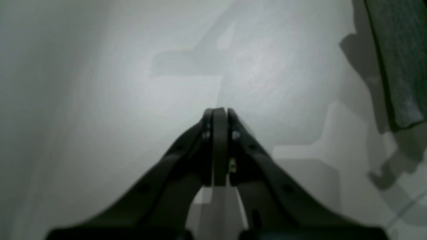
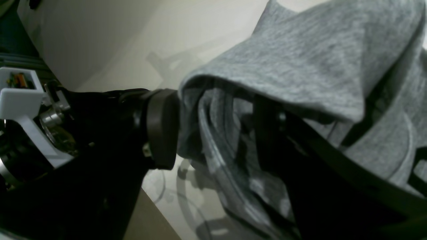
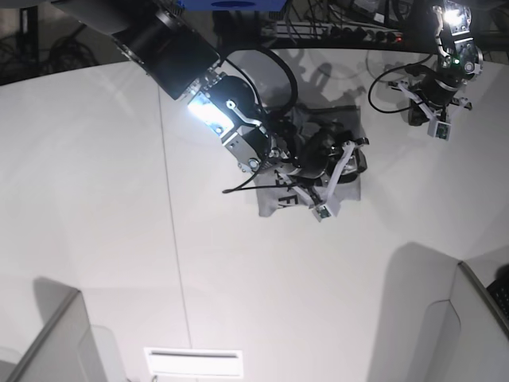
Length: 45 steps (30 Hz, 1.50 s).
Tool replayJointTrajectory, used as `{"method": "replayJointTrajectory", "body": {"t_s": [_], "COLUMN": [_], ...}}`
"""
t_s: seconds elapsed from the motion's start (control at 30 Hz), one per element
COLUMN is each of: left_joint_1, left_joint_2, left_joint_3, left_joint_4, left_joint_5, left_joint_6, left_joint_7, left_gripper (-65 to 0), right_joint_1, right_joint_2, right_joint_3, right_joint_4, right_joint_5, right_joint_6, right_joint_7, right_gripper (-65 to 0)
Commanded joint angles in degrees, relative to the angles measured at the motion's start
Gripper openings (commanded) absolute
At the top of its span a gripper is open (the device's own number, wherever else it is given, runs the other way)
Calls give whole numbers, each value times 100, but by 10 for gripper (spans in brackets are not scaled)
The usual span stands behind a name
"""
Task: Fold the T-shirt properly
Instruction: 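Press the folded end down onto the bundle with the right gripper, then lift and flip the folded grey bundle over with the right gripper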
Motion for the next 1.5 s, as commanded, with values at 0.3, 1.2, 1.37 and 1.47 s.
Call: {"method": "replayJointTrajectory", "body": {"t_s": [0.3,1.2,1.37,1.47], "left_joint_1": [270,156,165,165], "left_joint_2": [-51,-43,-51,-43], "left_joint_3": [-646,-664,-673,-673], "left_joint_4": [297,244,288,244], "left_joint_5": [104,96,96,96], "left_joint_6": [28,28,28,28], "left_joint_7": [147,147,147,147], "left_gripper": [-650,-650,-650,-650], "right_joint_1": [145,928,1271,1306], "right_joint_2": [-165,-227,318,749], "right_joint_3": [-3,-1832,-1814,-1814], "right_joint_4": [122,878,1766,2065], "right_joint_5": [96,808,474,158], "right_joint_6": [24,24,-723,-1136], "right_joint_7": [98,98,27,45], "right_gripper": [-321,-323,-339,-495]}}
